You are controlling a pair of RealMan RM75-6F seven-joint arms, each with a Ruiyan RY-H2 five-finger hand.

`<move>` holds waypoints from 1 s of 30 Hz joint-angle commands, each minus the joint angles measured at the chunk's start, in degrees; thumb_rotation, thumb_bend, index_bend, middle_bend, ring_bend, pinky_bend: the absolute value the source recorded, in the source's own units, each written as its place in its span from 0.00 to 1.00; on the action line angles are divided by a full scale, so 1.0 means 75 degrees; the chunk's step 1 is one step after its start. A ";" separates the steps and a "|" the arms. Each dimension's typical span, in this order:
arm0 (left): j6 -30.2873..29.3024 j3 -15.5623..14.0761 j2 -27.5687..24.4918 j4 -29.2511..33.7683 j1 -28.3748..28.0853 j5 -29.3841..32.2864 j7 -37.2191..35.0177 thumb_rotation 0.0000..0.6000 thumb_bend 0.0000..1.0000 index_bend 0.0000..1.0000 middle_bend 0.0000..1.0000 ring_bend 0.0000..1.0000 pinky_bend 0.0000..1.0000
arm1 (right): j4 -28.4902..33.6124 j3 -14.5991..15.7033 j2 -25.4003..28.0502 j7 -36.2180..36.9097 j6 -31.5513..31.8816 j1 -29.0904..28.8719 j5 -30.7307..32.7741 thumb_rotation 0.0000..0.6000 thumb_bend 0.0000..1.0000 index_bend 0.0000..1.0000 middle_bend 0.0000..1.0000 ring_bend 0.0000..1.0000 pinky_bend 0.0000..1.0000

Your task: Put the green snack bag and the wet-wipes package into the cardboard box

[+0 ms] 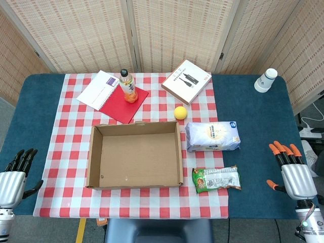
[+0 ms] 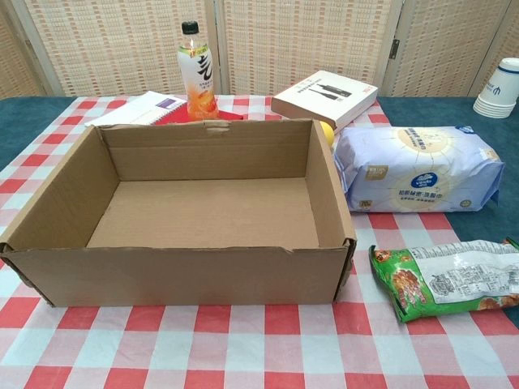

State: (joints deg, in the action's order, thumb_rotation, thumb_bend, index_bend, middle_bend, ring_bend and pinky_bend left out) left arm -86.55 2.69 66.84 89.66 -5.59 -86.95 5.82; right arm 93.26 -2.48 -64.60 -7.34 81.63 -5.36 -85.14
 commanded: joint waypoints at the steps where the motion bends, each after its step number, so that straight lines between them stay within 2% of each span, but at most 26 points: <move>1: 0.0022 -0.0010 0.0001 -0.0007 -0.0008 0.0005 0.0014 1.00 0.24 0.02 0.05 0.00 0.23 | 0.0022 0.0028 0.0014 0.0004 -0.0037 -0.0015 -0.0026 1.00 0.00 0.05 0.04 0.00 0.00; 19: -0.0072 0.0012 -0.0101 -0.0011 0.0029 -0.0016 -0.0222 1.00 0.24 0.02 0.05 0.00 0.23 | 0.0037 0.0063 -0.0037 -0.0156 0.0062 0.0010 -0.0142 1.00 0.00 0.05 0.04 0.00 0.01; 30: 0.0020 -0.0023 -0.0120 0.0037 0.0004 -0.0014 -0.0208 1.00 0.24 0.02 0.05 0.00 0.23 | 0.0028 0.0219 -0.0057 0.0155 -0.0162 -0.0094 -0.0374 1.00 0.00 0.08 0.04 0.00 0.07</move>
State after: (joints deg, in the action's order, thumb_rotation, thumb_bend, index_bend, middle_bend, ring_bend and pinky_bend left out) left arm -86.42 2.53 65.94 89.92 -5.54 -87.06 4.24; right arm 93.42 -1.20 -64.95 -5.97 80.73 -5.90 -87.44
